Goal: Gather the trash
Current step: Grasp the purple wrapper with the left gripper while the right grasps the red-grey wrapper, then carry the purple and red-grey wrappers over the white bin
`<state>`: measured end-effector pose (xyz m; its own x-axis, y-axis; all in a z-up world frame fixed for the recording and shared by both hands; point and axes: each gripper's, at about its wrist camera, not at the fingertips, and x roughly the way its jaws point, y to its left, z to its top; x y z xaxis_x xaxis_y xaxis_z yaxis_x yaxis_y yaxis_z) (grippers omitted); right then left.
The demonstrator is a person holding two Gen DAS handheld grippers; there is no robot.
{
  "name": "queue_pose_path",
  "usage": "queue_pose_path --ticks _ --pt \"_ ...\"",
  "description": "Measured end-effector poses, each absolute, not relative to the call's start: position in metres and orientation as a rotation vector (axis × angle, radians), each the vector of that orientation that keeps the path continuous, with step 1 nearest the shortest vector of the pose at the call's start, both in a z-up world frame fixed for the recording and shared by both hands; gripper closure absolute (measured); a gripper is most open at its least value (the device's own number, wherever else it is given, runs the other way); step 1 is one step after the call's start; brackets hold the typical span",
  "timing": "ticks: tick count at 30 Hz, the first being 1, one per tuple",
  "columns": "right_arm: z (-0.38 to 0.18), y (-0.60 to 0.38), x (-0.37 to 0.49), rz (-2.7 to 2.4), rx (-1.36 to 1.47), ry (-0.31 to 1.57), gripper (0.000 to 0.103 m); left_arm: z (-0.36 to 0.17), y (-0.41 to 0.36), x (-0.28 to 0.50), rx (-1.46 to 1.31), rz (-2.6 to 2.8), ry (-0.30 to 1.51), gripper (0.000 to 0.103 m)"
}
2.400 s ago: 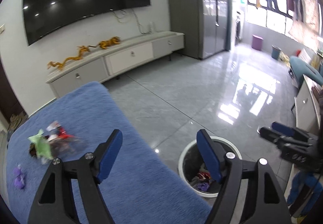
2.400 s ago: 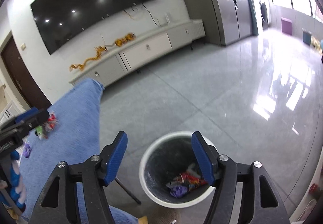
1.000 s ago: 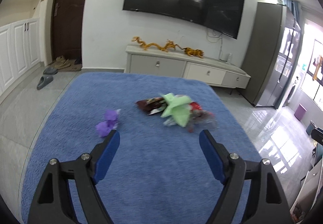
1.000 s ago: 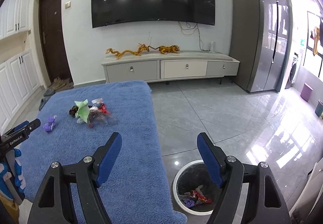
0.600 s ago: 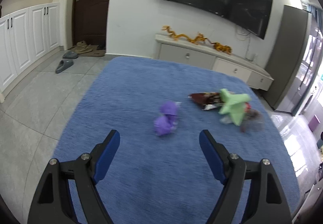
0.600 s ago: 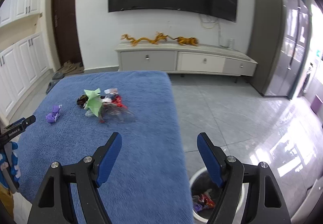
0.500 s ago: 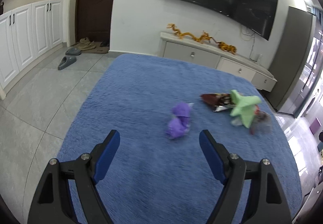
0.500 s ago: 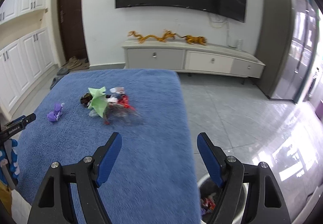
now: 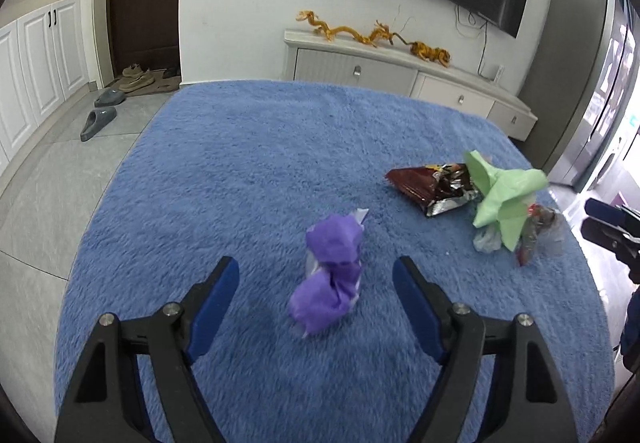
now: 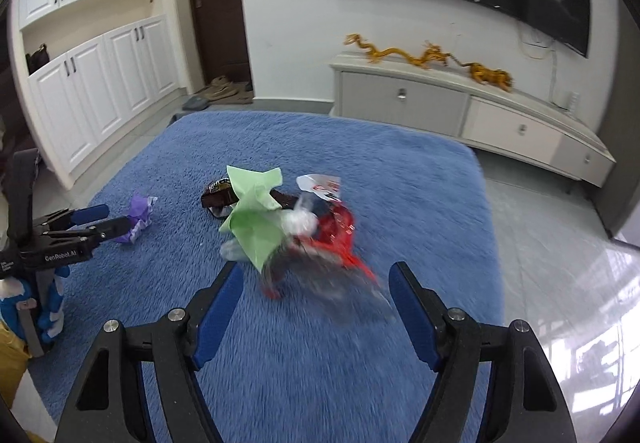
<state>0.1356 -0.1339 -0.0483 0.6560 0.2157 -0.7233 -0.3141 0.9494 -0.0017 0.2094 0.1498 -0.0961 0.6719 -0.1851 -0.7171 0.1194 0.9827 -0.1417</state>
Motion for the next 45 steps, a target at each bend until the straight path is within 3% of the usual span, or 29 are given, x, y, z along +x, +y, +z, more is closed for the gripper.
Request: queue_pose_path --ticks 4,6,9,11,15,22,31,45 --pt "-0.062 -0.131 0.157 0.339 -0.132 0.823 0.035 -0.101 0.146 0.220 -0.079 -0.163 0.822 0.034" --pt "-0.068 -0.129 0.162 0.364 -0.134 0.830 0.039 -0.104 0.146 0.223 -0.079 -0.164 0.834 0.042" --pt "-0.082 -0.122 0.168 0.377 -0.171 0.860 0.051 -0.108 0.142 0.228 -0.083 -0.177 0.857 0.052" --pt "-0.089 -0.119 0.167 0.386 -0.186 0.877 0.068 -0.109 0.142 0.228 -0.084 -0.180 0.858 0.058" --pt "-0.095 -0.121 0.148 0.396 -0.185 0.885 0.072 -0.108 0.141 0.226 -0.080 -0.184 0.853 0.072" --pt "-0.092 -0.126 0.106 0.422 -0.176 0.894 0.078 -0.101 0.140 0.203 -0.092 -0.226 0.835 0.073" --pt "-0.063 -0.141 0.063 0.397 -0.089 0.833 0.078 -0.071 0.133 0.157 -0.081 -0.287 0.789 0.073" --pt "-0.011 -0.196 -0.013 0.275 0.022 0.681 0.078 -0.011 0.050 0.092 -0.002 -0.481 0.684 0.073"
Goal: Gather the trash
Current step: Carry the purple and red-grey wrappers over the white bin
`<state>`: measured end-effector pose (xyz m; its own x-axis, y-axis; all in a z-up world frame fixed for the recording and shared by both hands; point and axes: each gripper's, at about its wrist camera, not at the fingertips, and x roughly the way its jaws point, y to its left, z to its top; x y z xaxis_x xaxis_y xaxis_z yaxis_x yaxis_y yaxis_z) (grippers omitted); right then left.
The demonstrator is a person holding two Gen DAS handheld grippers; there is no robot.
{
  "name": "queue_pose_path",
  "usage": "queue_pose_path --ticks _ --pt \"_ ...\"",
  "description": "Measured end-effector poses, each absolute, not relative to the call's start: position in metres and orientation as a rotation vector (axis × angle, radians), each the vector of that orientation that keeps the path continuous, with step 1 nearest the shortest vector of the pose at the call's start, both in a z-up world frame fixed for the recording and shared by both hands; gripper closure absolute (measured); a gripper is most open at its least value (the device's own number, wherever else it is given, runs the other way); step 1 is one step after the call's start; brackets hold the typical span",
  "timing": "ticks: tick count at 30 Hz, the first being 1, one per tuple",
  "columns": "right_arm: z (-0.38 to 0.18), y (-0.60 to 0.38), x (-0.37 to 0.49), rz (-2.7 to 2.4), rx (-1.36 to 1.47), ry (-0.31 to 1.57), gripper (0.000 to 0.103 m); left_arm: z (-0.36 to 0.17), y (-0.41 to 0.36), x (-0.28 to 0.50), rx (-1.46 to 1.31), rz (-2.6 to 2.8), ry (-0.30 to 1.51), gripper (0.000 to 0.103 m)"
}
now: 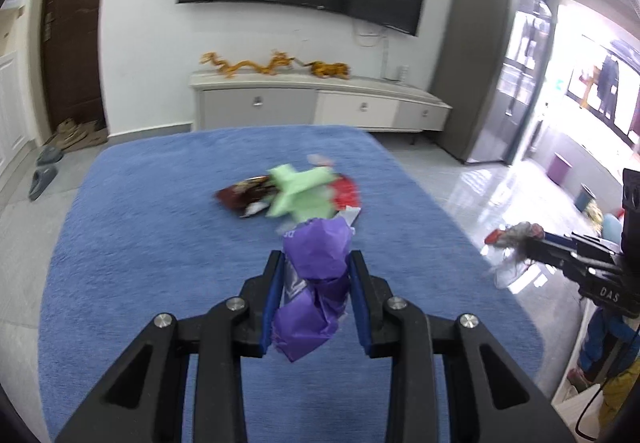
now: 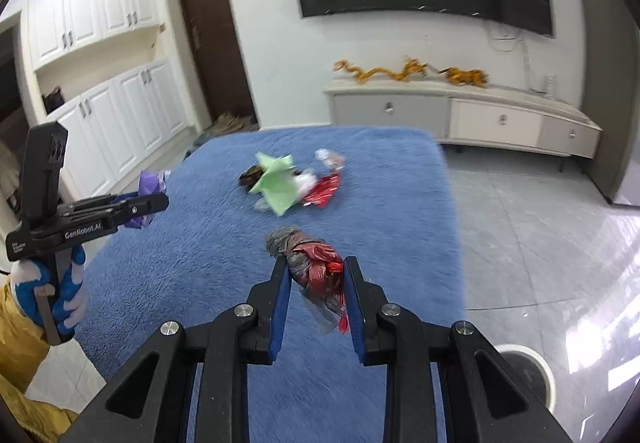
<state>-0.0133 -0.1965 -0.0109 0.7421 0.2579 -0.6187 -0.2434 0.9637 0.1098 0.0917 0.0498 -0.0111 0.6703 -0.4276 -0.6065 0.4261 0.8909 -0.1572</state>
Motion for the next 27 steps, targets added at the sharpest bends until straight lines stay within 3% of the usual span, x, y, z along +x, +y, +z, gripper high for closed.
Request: queue_pose_path --ticks 9,17,27 --pt "-0.006 -0.295 -0.084 0.055 0.145 0.603 0.078 -0.006 -0.071 0.060 0.135 -0.657 0.700 0.073" --pt "-0.045 -0.393 -0.128 -0.146 0.334 0.603 0.078 -0.019 -0.194 0.040 0.283 -0.816 0.746 0.073" --pt "-0.106 -0.448 -0.118 -0.207 0.458 0.701 0.076 -0.071 -0.312 0.042 0.385 -0.904 0.876 0.072"
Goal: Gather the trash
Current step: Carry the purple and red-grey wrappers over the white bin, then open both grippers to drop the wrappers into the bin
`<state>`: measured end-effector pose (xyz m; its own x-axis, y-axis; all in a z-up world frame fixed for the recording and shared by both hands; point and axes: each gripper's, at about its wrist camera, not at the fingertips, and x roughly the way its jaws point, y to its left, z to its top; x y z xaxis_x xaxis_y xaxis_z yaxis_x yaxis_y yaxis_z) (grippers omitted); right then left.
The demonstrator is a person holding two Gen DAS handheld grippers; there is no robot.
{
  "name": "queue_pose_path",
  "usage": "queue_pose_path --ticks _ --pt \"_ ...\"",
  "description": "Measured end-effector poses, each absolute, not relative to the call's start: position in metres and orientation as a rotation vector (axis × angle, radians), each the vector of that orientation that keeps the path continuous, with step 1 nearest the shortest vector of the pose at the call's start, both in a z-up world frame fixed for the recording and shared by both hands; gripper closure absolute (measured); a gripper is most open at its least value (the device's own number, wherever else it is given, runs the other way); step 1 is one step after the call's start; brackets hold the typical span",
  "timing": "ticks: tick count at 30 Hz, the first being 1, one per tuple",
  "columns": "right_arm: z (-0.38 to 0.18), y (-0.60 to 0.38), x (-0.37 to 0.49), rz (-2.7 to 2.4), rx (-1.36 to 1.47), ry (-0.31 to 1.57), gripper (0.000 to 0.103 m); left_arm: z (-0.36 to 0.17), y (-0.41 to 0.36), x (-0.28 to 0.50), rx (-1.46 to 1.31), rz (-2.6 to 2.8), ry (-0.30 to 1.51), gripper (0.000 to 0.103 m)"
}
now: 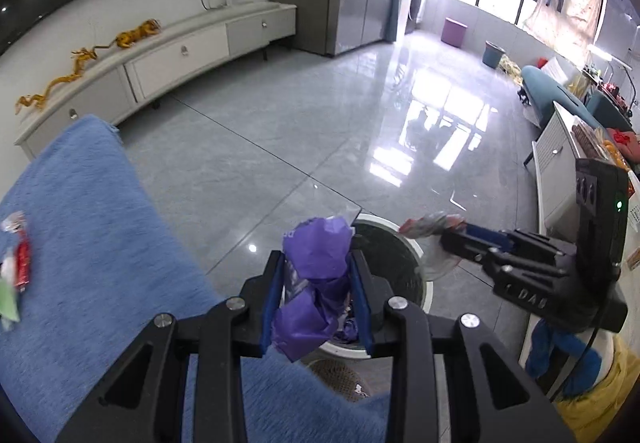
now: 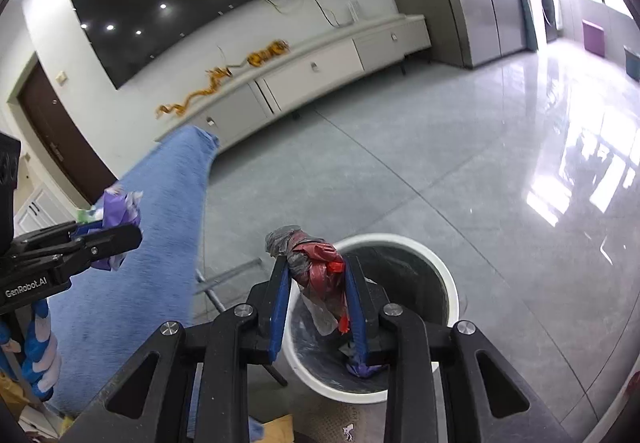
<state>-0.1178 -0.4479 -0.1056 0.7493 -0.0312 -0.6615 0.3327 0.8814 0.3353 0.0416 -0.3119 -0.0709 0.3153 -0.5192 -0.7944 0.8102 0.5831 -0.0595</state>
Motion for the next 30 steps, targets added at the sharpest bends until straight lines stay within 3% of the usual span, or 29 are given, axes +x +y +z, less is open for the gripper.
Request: queue_pose_path --ticks 5,7,9,11,19,26,30 --pt "-0.132 -0.467 -0.101 -0.233 0.495 0.753 0.076 -0.092 -0.344 0.050 0.399 -0.936 0.925 0.071" --pt "-0.142 -0.473 -0.099 -0.247 0.506 0.771 0.073 -0.099 -0.352 0.052 0.405 -0.949 0.942 0.061" --pt "-0.151 -0.477 -0.097 -0.267 0.517 0.792 0.062 -0.102 -0.359 0.052 0.404 -0.957 0.943 0.051" --pt "-0.156 -0.478 -0.098 -0.281 0.523 0.802 0.048 -0.103 -0.364 0.052 0.408 -0.959 0.945 0.049" --pt "-0.154 -0.476 -0.110 -0.313 0.525 0.819 0.048 -0.087 -0.350 0.055 0.376 -0.931 0.925 0.048" --pt "-0.114 -0.456 -0.111 -0.316 0.463 0.754 0.044 -0.039 -0.301 0.048 0.313 -0.816 0.762 0.048" --pt "-0.085 -0.435 -0.112 -0.301 0.414 0.702 0.041 -0.009 -0.260 0.040 0.274 -0.735 0.641 0.033"
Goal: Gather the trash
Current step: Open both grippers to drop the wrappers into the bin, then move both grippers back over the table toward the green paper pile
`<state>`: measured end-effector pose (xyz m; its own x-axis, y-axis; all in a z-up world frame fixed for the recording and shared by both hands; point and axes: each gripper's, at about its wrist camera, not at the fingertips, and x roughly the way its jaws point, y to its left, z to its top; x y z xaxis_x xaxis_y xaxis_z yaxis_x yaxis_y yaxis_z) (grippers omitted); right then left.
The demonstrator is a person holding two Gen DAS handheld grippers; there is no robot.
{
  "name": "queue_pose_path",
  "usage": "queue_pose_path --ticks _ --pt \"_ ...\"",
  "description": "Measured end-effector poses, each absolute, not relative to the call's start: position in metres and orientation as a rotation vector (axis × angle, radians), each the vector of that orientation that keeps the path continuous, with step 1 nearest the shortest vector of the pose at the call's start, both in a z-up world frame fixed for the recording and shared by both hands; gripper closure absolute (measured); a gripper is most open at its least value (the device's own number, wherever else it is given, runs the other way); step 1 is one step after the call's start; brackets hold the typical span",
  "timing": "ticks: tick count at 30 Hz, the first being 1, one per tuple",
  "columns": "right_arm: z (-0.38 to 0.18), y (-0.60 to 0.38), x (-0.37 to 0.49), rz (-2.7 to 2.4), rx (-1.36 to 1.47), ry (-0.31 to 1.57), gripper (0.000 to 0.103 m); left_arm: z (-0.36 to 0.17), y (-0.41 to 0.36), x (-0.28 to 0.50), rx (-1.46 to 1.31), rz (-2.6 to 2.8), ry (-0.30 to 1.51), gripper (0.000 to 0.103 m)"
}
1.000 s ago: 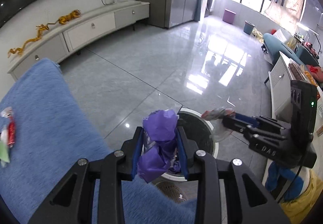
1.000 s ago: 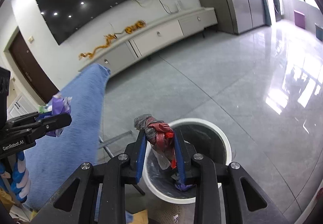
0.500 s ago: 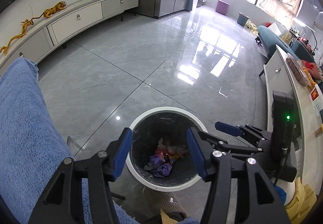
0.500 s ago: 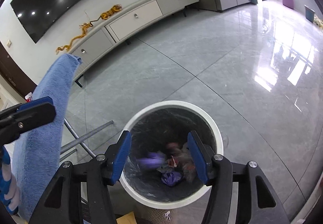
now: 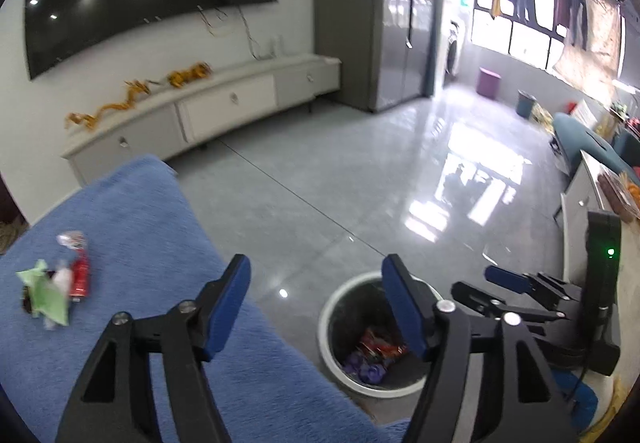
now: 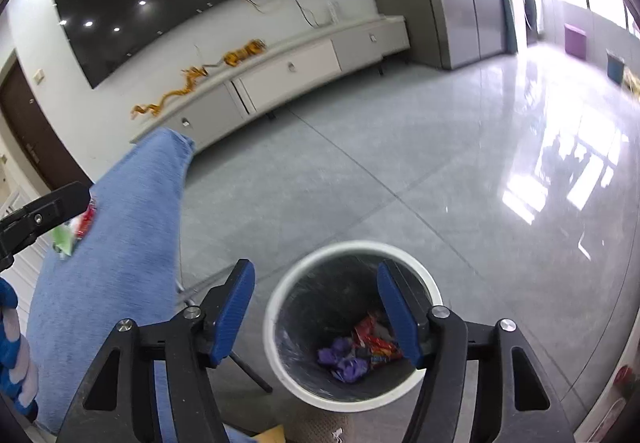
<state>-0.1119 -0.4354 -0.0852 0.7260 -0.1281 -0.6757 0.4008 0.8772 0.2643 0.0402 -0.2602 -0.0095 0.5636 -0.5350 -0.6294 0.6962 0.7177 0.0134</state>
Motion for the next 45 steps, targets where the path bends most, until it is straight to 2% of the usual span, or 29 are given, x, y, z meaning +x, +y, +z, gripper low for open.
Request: queue_pose_path --ticks 7,21,31,36,45 --pt "-0.042 -0.395 -0.116 -0.261 0.339 0.626 0.034 0.020 -0.195 0.023 0.244 -0.636 0.526 0.030" --pt "0.018 -0.322 -0.133 -0.191 0.192 0.515 0.028 0.045 -0.101 -0.007 0.139 -0.530 0.457 0.030" --pt "0.039 -0.287 -0.154 -0.152 0.144 0.455 0.027 0.064 -0.067 -0.041 0.110 -0.462 0.391 0.029" --pt "0.042 -0.276 -0.163 -0.125 0.125 0.433 0.027 0.066 -0.054 -0.056 0.104 -0.422 0.364 0.019" --pt "0.046 -0.266 -0.173 -0.114 0.121 0.408 0.025 0.070 -0.036 -0.068 0.087 -0.384 0.282 0.018"
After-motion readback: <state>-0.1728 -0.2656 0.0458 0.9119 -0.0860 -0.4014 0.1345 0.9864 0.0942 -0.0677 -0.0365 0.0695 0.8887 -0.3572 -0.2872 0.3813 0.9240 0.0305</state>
